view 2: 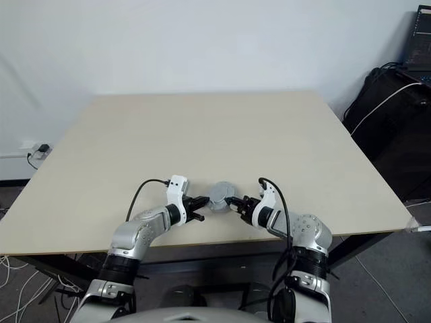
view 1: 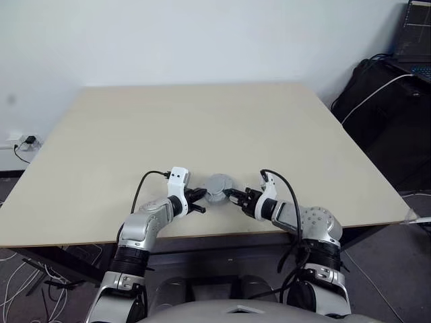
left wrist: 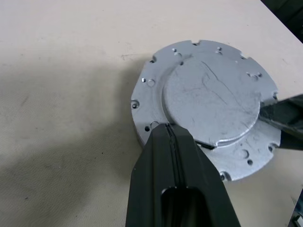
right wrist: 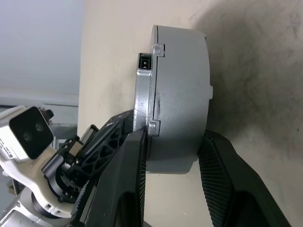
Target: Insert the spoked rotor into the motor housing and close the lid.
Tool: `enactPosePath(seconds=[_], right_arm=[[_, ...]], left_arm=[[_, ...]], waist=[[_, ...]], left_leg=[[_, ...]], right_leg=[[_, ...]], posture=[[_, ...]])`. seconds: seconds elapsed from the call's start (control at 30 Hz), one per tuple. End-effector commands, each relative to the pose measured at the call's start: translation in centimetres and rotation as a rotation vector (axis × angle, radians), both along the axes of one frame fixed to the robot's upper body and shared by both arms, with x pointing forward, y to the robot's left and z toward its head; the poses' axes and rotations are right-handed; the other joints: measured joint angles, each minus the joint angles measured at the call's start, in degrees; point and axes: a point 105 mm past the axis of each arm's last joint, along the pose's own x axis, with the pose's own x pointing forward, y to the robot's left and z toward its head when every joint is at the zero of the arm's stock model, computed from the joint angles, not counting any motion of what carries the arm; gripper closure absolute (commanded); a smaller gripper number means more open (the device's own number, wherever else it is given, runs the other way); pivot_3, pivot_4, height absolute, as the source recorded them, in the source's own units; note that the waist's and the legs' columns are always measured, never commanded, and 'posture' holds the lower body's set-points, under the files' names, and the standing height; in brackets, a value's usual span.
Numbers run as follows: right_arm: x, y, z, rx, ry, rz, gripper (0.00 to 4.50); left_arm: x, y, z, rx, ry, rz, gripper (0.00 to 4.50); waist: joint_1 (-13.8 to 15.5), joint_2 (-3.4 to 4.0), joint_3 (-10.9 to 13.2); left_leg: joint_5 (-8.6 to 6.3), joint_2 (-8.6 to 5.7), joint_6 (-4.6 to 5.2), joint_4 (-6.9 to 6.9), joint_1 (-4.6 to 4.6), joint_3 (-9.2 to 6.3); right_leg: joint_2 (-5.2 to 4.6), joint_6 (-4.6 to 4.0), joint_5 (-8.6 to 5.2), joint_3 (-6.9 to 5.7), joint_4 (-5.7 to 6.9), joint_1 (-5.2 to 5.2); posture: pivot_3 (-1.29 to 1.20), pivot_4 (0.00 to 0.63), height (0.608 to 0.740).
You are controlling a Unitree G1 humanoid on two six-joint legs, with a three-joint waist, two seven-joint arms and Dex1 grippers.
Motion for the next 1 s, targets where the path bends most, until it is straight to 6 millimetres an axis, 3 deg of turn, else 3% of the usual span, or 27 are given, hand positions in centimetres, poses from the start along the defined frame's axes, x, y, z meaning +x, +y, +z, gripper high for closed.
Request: enactPosePath(seconds=[0.03,0.1,0.17,0.3,0.4,0.47,0.6,0.87,1.0], right_arm=[[-0.2,1.2,0.4,0.009,-0.011,0.032,3.24],[-0.1,1.0,0.7,0.034,-0.022,0.001,3.24],[-0.1,0.9,0.9,0.054,-0.028,-0.019,3.24],[-0.1,0.8,1.3,0.108,-0.033,-0.067,3.24],[0.1,0.7,2.0,0.183,-0.055,-0.11,3.24],[0.2,0.8,2.5,0.229,-0.076,-0.124,3.24],[0.5,1.7,5.1,0.388,-0.168,-0.121,3.24],[0.2,3.0,7.5,0.508,-0.225,-0.045,3.24],[0.1,3.3,7.6,0.48,-0.223,-0.014,3.24]], left_arm=[[0.6,-0.5,1.8,-0.041,-0.09,0.036,4.5],[1.6,1.1,4.5,-0.091,-0.247,0.206,4.5],[1.6,2.5,5.9,-0.116,-0.323,0.316,4.5],[-0.4,5.0,7.2,-0.321,-0.315,0.486,4.5],[-2.7,6.0,7.1,-0.518,-0.27,0.57,4.5],[-4.0,5.8,6.6,-0.631,-0.205,0.576,4.5],[-7.1,3.2,4.7,-0.813,-0.003,0.524,4.5],[-7.5,1.6,5.1,-1.055,0.107,0.54,4.5],[-7.5,1.1,5.9,-1.176,0.122,0.504,3.61]], waist=[[-0.1,0.0,0.0],[-0.3,0.01,0.0],[-0.5,-0.03,0.0],[-0.8,0.01,0.0],[-0.7,-0.01,0.1],[-0.1,-0.06,0.2],[-0.2,-0.07,0.4],[-0.6,-0.21,0.8],[-0.6,-0.21,0.8]], left_leg=[[0.0,0.01,0.0,0.0,0.0,0.0],[0.0,0.01,0.0,-0.03,-0.03,0.01],[0.0,0.02,-0.01,-0.08,-0.2,0.03],[0.06,0.12,-0.11,-0.15,-0.48,0.0],[0.1,0.12,-0.09,-0.28,-0.49,-0.02],[0.13,0.05,-0.03,-0.28,-0.56,-0.09],[-0.03,-0.02,0.01,-0.18,-0.58,0.0],[-0.1,0.0,0.05,-0.13,-0.6,-0.03],[-0.08,-0.01,0.08,-0.13,-0.7,0.03]], right_leg=[[0.0,0.0,0.0,0.0,0.0,-0.01],[0.0,0.0,0.0,0.02,-0.01,-0.05],[-0.07,0.0,0.01,0.1,-0.04,-0.1],[0.03,-0.03,0.01,0.14,-0.02,-0.25],[0.1,-0.04,-0.02,0.09,-0.03,-0.3],[0.09,-0.06,-0.07,0.02,-0.07,-0.32],[0.04,-0.01,-0.05,0.01,-0.17,-0.3],[0.05,0.01,-0.06,0.01,-0.14,-0.58],[0.08,0.02,-0.06,0.04,-0.15,-0.66]], posture=[[0.0,0.0,0.74],[0.0,0.0,0.74],[0.0,0.0,0.74],[0.0,0.0,0.74],[0.0,0.0,0.74],[0.0,0.0,0.74],[0.0,0.0,0.74],[0.0,0.0,0.74],[0.0,0.0,0.74]])
